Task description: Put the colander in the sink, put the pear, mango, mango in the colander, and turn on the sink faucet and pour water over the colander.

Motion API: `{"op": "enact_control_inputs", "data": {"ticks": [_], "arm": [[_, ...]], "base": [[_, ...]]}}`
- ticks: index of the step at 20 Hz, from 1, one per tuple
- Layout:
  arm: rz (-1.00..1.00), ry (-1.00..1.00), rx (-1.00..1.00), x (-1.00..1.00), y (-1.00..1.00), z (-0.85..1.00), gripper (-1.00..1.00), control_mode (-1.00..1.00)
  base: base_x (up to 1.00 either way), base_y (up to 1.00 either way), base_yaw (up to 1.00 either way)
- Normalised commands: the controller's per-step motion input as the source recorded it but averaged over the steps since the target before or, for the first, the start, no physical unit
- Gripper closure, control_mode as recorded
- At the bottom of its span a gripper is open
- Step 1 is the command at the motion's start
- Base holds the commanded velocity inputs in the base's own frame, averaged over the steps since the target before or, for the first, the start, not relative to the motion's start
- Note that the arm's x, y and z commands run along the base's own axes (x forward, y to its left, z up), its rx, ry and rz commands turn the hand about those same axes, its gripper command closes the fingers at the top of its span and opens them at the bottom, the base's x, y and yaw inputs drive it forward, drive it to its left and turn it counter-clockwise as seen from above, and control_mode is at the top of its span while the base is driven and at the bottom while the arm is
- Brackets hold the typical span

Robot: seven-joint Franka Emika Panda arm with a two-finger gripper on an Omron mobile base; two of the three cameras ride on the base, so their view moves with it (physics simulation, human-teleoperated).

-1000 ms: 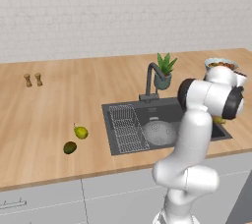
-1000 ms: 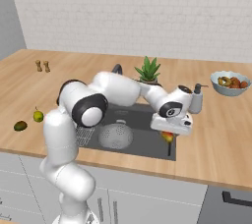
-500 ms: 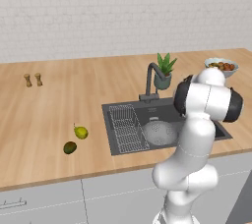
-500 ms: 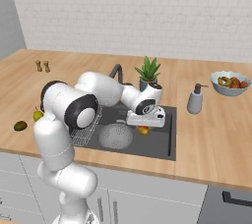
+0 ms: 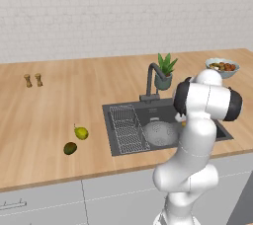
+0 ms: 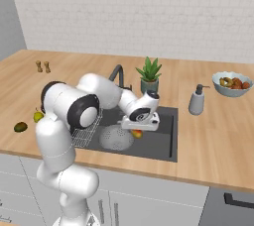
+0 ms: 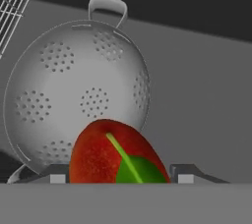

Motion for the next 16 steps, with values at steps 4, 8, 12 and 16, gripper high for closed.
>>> {"op": "enact_control_inputs", "data": {"ticks": [4,8,12,16], "arm": [[0.00,-0.05,0.05,0.20,0.09,-0.12,1.00,-1.00],[0.00,0.00,0.00,0.02,0.07,-0.12,1.00,-1.00],[0.00,0.00,0.00,0.13,0.17,-0.10,1.00,-1.00],[0.00,0.00,0.00,0.12,0.24,-0.19,1.00,-1.00]], "base": [[0.00,0.00,0.00],[0.00,0.00,0.00],[0.00,0.00,0.00],[0.00,0.00,0.00]]}}
